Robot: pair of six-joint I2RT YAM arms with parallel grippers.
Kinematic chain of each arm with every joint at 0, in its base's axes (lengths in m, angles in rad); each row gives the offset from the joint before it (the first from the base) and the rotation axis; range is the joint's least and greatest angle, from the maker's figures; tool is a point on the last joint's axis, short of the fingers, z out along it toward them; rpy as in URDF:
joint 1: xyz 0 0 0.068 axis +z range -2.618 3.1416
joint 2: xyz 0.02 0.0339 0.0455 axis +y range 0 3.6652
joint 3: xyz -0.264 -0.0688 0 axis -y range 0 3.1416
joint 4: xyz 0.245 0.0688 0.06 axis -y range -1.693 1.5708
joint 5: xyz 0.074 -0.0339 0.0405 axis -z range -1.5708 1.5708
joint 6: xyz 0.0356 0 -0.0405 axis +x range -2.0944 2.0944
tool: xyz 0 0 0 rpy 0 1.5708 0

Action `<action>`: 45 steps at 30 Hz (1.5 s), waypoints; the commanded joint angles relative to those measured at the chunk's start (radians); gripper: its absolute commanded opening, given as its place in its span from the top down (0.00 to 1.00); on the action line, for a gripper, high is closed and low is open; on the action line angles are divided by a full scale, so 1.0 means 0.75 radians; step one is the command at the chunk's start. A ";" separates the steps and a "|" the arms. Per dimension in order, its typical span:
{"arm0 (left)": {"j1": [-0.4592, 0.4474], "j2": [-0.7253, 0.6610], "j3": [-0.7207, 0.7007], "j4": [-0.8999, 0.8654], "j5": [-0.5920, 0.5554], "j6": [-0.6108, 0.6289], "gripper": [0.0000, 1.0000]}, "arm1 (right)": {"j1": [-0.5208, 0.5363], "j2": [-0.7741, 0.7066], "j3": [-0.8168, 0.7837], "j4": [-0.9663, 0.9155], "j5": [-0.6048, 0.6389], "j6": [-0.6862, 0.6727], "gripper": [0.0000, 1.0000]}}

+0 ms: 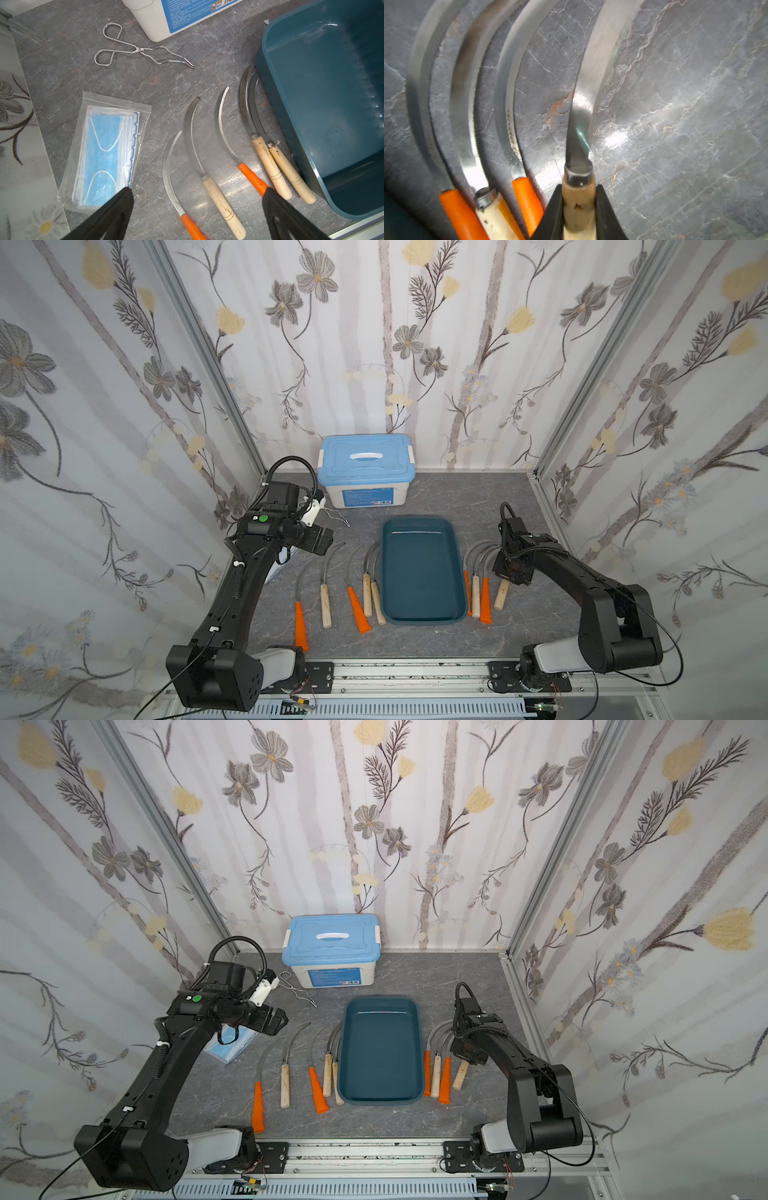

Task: Put small sickles into storage boxes
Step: Pick up the sickle at the center of the board, then place the sickle in the storage box.

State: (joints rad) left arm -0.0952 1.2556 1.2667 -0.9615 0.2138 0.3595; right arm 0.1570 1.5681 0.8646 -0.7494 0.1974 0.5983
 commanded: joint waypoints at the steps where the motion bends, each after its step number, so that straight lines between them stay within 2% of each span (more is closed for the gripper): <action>1: 0.000 0.001 0.013 -0.013 0.007 -0.001 0.00 | 0.001 -0.028 0.039 -0.027 0.038 -0.010 0.89; 8: -0.004 0.001 0.022 -0.003 0.011 -0.013 0.00 | 0.041 -0.048 0.176 -0.078 0.009 -0.013 0.90; 16: -0.002 0.028 0.023 -0.001 0.002 -0.021 0.00 | 0.182 0.008 0.425 -0.141 0.005 0.014 0.89; 20: -0.003 0.020 0.017 0.008 0.005 -0.032 0.00 | 0.262 0.029 0.537 -0.132 -0.052 0.023 0.89; 34: -0.004 0.011 -0.005 0.007 0.020 -0.060 0.00 | 0.648 0.391 0.955 -0.194 -0.136 -0.017 0.90; 45: -0.004 0.012 -0.004 -0.002 0.008 -0.028 0.00 | 0.867 0.559 1.023 -0.230 -0.186 -0.026 0.90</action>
State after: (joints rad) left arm -0.0982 1.2678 1.2621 -0.9581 0.2180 0.3161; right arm 0.7788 1.9717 1.6253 -0.9218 0.0708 0.5793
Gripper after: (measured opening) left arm 0.997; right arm 0.216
